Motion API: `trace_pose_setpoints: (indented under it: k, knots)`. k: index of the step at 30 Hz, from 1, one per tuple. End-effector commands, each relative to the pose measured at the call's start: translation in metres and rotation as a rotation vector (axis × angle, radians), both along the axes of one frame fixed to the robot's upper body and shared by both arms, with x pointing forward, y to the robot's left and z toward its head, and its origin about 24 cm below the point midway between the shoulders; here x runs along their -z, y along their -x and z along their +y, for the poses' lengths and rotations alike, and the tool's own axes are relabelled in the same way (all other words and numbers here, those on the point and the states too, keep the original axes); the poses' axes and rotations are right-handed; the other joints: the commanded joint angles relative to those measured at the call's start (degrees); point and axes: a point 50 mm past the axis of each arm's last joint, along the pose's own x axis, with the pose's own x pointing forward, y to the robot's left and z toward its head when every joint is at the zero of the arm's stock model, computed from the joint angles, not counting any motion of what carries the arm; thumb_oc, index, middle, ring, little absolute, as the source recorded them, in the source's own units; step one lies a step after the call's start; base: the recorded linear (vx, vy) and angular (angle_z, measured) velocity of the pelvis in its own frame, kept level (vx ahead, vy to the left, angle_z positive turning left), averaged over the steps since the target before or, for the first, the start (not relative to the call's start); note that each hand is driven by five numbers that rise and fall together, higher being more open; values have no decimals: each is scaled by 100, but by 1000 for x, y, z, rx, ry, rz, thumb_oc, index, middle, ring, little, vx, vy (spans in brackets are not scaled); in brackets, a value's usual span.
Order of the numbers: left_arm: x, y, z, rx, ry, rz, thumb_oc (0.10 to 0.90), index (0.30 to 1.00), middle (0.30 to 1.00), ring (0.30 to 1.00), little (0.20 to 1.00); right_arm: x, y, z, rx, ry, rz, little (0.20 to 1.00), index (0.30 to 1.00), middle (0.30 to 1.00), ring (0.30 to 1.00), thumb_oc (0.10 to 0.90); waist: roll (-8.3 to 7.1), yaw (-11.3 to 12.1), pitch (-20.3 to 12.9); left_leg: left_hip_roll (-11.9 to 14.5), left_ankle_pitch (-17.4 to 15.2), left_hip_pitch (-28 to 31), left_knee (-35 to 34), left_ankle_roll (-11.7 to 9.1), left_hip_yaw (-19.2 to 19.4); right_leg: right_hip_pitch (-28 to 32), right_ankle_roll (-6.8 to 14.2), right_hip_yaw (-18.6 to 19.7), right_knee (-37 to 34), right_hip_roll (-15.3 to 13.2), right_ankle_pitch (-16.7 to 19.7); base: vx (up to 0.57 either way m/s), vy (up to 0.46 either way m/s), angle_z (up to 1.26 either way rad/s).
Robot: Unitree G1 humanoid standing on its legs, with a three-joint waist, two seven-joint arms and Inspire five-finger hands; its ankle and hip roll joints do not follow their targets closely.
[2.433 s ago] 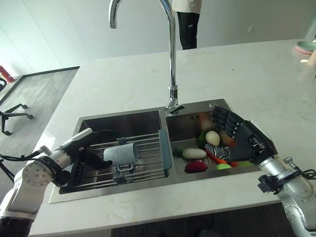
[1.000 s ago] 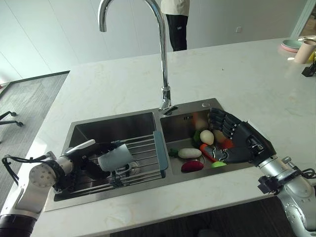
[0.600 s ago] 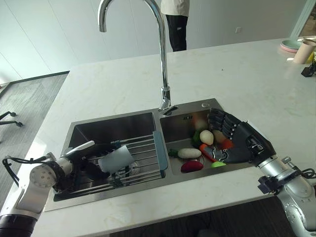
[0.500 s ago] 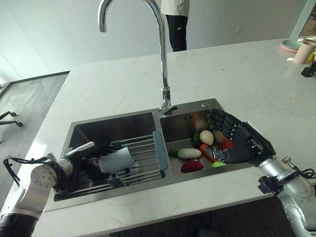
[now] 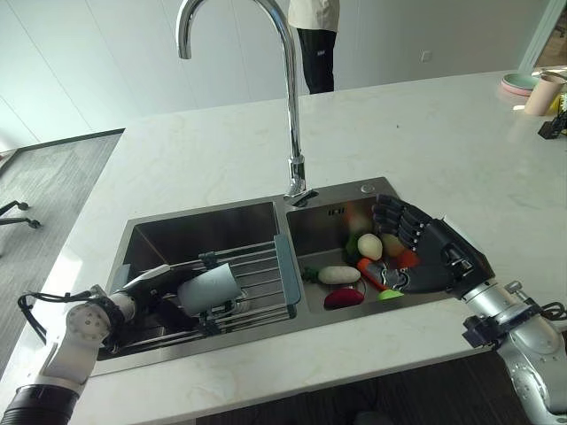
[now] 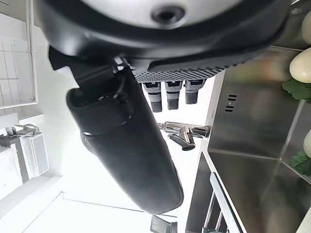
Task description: Place the dishes in the dishwasher.
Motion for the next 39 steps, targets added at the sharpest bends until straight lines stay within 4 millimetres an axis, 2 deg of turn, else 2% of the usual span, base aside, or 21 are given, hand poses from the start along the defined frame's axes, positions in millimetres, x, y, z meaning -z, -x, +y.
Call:
trace_pose_setpoints:
  k: [1,20,39]
  knots:
    - [-53,-33,-6,26,-57,-252,800,900,900,900,900,-53,-10,7,-40,-6,-296,900,900,900,900,800,71,-63,-261,115,-975,181,514,-49,513,138,320,-256,-75,229,-452,0,0,0]
    - [-51,-38,-10,8,-66,-282,800,900,900,900,900,-51,-11,9,-38,-11,-292,900,900,900,900,800,59,-91,-249,122,-973,199,514,-52,516,159,299,-237,-75,259,-459,0,-2,-1]
    - [-41,-37,-7,5,-106,-204,800,900,900,900,900,-50,-11,11,-54,-4,-283,900,900,900,900,800,96,-142,-238,139,-960,211,514,-68,532,169,284,-218,-75,287,-475,0,0,0]
